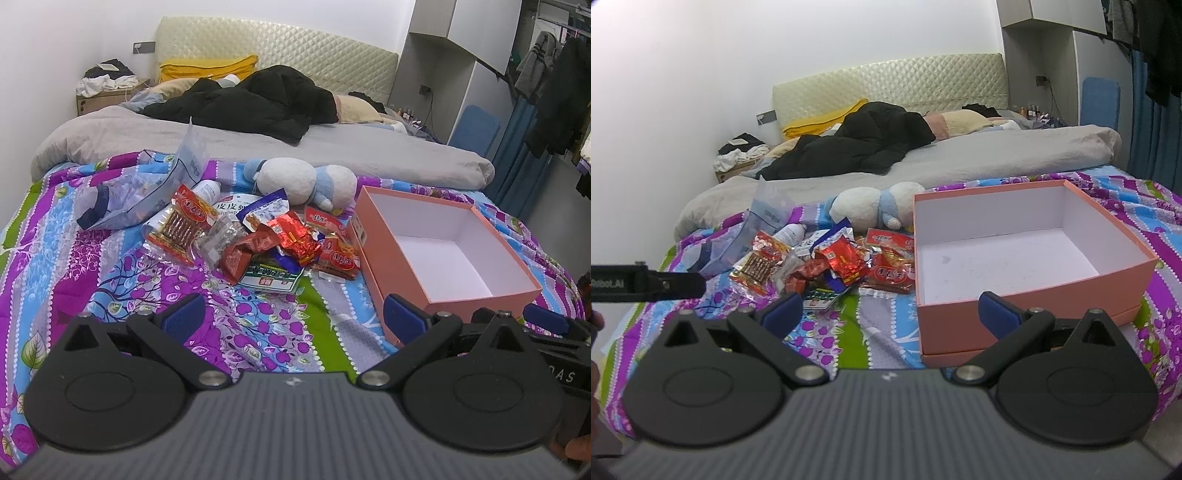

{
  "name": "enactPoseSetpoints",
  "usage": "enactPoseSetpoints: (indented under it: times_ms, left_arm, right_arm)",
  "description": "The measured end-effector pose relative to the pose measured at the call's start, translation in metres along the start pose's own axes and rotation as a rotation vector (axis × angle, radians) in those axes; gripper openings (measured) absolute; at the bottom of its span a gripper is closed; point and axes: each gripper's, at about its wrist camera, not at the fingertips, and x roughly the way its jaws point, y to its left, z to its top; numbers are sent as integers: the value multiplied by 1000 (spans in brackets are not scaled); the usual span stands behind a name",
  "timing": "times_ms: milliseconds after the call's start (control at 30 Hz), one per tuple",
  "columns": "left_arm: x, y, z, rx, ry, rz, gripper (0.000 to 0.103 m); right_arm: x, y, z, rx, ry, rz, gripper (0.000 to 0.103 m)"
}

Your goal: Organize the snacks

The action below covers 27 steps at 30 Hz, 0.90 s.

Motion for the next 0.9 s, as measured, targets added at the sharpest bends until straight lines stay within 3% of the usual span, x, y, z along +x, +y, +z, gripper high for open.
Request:
enactPoseSetpoints:
  times_ms: [433,567,733,900]
  left_arm:
    - [32,20,15,11,-10,-1,103]
    - [44,34,22,-27,-23,-64,103]
    - [68,47,30,-16,-27,-11,103]
    - [93,69,31,-50,-14,-21,103]
  right_arm:
    - [13,5,-2,-35,-14,-7,103]
    - [20,9,3,-36,-70,18,103]
    - [40,15,17,-26,-93,35,103]
    - [60,30,21,-85,-137,-11,99]
